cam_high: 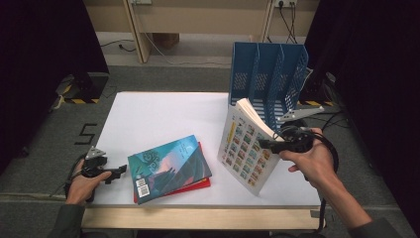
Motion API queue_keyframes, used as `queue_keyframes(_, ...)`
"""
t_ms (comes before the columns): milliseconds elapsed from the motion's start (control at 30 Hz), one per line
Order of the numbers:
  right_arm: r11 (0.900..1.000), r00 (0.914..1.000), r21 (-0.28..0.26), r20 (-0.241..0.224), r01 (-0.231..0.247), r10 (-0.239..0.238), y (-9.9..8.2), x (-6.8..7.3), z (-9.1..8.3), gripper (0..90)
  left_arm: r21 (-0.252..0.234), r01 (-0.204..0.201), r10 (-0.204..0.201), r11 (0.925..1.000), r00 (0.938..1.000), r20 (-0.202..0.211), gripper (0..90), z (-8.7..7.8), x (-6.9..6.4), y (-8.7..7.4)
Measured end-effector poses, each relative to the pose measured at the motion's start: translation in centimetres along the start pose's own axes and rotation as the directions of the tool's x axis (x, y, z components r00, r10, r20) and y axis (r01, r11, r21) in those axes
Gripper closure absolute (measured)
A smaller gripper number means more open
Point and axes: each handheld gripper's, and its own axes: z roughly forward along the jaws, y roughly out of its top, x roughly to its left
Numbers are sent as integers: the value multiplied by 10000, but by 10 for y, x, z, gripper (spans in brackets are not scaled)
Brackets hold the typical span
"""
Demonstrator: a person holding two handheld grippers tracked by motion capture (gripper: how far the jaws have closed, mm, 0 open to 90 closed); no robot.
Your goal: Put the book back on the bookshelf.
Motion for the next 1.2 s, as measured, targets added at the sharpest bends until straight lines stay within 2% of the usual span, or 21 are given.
queue_keyframes(33, 9997, 9997, 56, 73, 237, -237, 3, 1, 0, 743, -6, 15, -15, 10000, 10000, 16, 89, 0, 0, 0)
queue_keyframes(133, 9993, 9993, 75, 56, 376, -376, 10, 3, 0, 743, 0, 27, -27, 10000, 10000, 27, 89, 0, 0, 0)
queue_keyframes(267, 9956, 9960, 287, 67, 892, -894, 26, 10, -3, 743, -23, 61, -60, 10000, 10000, 70, 87, 0, 1, 0)
queue_keyframes(367, 9950, 9955, 323, 82, 941, -944, 32, 13, -6, 743, -8, 33, -33, 10000, 10000, 65, 85, 0, 0, 0)
queue_keyframes(433, 9941, 9943, 293, 191, 1046, -1052, 42, 15, -13, 742, -15, 20, -19, 10000, 10000, 74, 79, 0, 0, 0)
queue_keyframes(567, 9931, 9930, 136, 220, 1161, -1164, 49, 18, -23, 743, -14, -48, 48, 10000, 10000, 71, 63, 1, 0, 0)
queue_keyframes(633, 9944, 9941, -5, 254, 1059, -1058, 52, 17, -27, 742, 62, -198, 198, 9998, 9998, -9, 59, 2, -2, 0)
queue_keyframes(833, 9944, 9953, -499, 299, 932, -918, 61, 13, -39, 743, 60, -167, 166, 9998, 9999, 11, 58, 2, -1, 0)
queue_keyframes(1000, 9934, 9952, -710, 431, 905, -875, 75, 9, -51, 742, 37, -100, 100, 9999, 9999, 52, 54, 2, -1, 0)
queue_keyframes(1033, 9927, 9949, -800, 523, 908, -868, 82, 6, -54, 742, 40, -103, 103, 9999, 9999, 53, 54, 2, -1, 0)
queue_keyframes(1200, 9914, 9944, -1050, 783, 784, -703, 96, 0, -59, 742, 17, -61, 61, 10000, 9999, 91, 53, 2, 0, 0)
